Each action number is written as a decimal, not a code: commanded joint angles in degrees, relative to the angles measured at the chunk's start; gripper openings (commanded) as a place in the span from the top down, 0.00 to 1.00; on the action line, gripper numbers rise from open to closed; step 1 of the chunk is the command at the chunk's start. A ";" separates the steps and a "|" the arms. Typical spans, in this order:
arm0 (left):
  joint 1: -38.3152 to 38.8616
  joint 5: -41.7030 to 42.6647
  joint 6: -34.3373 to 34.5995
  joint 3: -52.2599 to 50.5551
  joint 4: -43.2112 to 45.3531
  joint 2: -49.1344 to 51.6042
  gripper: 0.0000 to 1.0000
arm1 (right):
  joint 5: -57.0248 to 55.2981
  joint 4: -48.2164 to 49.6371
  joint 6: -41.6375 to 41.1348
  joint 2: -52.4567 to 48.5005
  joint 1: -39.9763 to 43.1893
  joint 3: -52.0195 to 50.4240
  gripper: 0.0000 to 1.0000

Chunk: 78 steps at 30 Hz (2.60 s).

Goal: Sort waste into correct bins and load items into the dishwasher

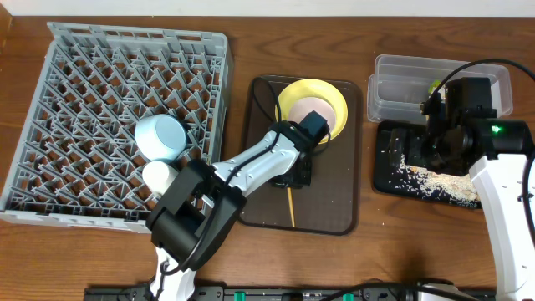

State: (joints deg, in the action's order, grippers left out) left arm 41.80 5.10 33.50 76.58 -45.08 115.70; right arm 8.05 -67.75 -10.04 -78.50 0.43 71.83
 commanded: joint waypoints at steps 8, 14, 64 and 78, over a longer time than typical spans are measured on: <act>0.28 -8.09 -0.22 -1.68 -5.42 1.68 0.92 | -0.09 -0.02 -0.15 0.72 0.37 0.59 0.01; -1.20 -13.40 -4.37 -1.66 -8.07 -6.82 0.92 | -0.09 -0.15 -0.17 0.72 0.37 0.59 0.01; -28.68 6.73 -33.05 0.17 -4.04 -27.47 0.38 | -0.09 -0.39 -0.17 0.72 0.37 0.59 0.01; -9.70 5.01 -31.74 0.66 15.69 -21.11 0.30 | -0.11 -0.85 -0.20 0.72 0.37 0.59 0.01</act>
State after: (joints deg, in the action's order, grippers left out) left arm 30.20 11.77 0.84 75.90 -30.70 92.01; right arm 8.05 -68.45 -10.04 -78.50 0.43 71.83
